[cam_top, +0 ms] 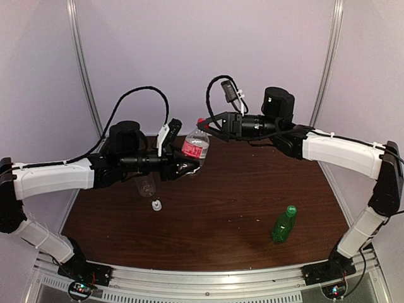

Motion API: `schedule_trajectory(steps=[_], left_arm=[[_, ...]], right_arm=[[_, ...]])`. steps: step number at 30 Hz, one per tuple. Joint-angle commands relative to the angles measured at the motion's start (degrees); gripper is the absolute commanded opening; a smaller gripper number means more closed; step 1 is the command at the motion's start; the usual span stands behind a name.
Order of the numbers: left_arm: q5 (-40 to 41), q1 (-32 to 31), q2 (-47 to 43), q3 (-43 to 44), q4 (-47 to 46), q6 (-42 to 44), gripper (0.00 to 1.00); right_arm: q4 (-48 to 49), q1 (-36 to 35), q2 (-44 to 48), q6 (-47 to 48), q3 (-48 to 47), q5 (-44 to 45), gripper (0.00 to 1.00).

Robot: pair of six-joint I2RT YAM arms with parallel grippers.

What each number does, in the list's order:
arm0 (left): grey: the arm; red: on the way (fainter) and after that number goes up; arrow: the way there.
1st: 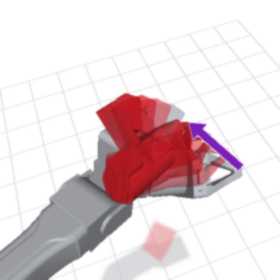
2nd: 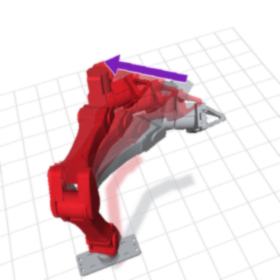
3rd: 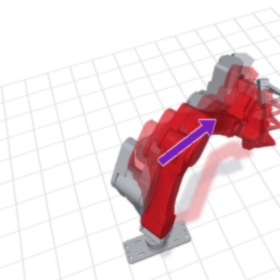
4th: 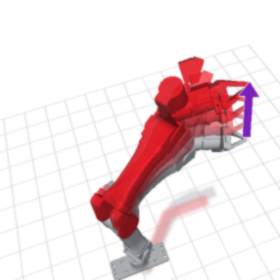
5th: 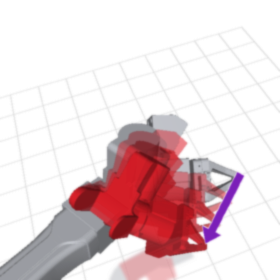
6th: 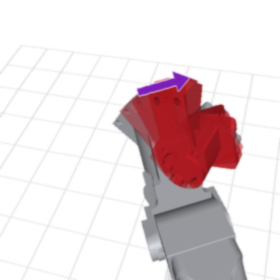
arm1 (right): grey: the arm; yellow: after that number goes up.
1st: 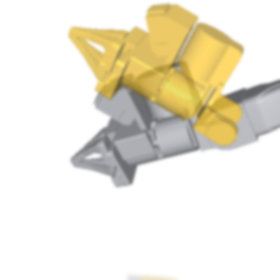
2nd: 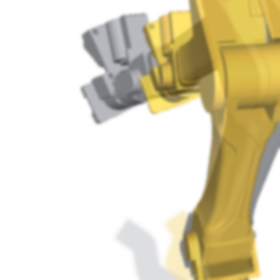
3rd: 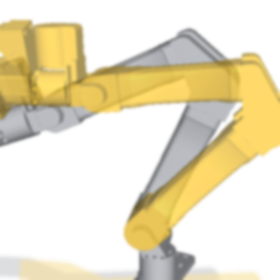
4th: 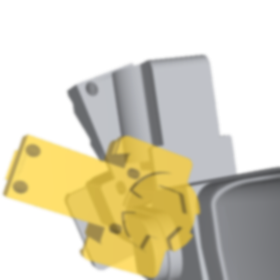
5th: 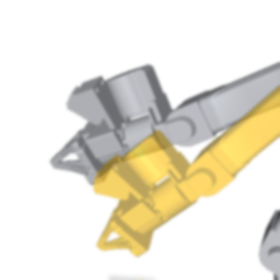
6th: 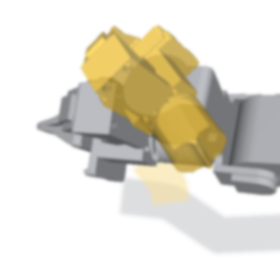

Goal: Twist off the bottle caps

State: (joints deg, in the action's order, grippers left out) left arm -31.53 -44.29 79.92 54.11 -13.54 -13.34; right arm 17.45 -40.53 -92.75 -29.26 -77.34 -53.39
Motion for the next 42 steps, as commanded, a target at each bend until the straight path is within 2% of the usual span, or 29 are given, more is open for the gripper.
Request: schedule_trajectory(steps=[1, 4, 11, 18, 26, 29, 32, 35, 39, 42], left_arm=[[2.4, 0.3, -1.1, -0.2, -2.7, 1.7, 0.31], [2.4, 0.3, -1.0, -0.1, -2.4, 1.9, 0.31], [2.2, 0.3, -0.7, 0.1, -2.2, 1.9, 0.30], [2.2, 0.3, -0.6, 0.0, -1.8, 1.9, 0.29], [2.3, 0.3, -0.7, -0.1, -1.7, 2.1, 0.28], [2.4, 0.3, -0.9, -0.5, -2.0, 2.2, 0.27], [2.2, 0.3, -1.4, -1.4, -3.2, 2.0, 0.27], [-0.1, 0.3, -2.2, -2.1, -4.1, 2.0, 0.26], [-6.1, 0.3, -3.3, -2.8, -5.3, 2.0, 0.25], [-13.4, 0.3, -3.9, -4.1, -9.1, 0.0, 0.25]], right_arm=[[0.0, -0.2, 3.0, -1.1, -0.1, 5.3, 0.76], [-0.8, -0.4, 2.9, -1.0, -0.5, 6.7, 0.74], [-1.9, -0.6, 1.7, -1.2, -1.7, 7.2, 0.59], [-1.5, -0.9, 1.0, -1.2, -2.3, 6.4, 0.38], [-0.9, -1.4, -0.1, -1.4, -2.5, 5.3, 0.27], [-0.3, -1.4, 0.1, -1.4, -2.1, 5.3, 0.14], [-0.3, -1.4, 0.2, -0.7, -2.1, 5.0, 0.06], [-0.4, -1.1, 0.3, 0.8, -2.1, 3.5, 0.00], [0.6, -0.4, 0.1, 3.4, -2.0, -1.4, 0.00], [4.2, -0.4, -0.5, 5.3, -2.0, -8.9, 0.00]])
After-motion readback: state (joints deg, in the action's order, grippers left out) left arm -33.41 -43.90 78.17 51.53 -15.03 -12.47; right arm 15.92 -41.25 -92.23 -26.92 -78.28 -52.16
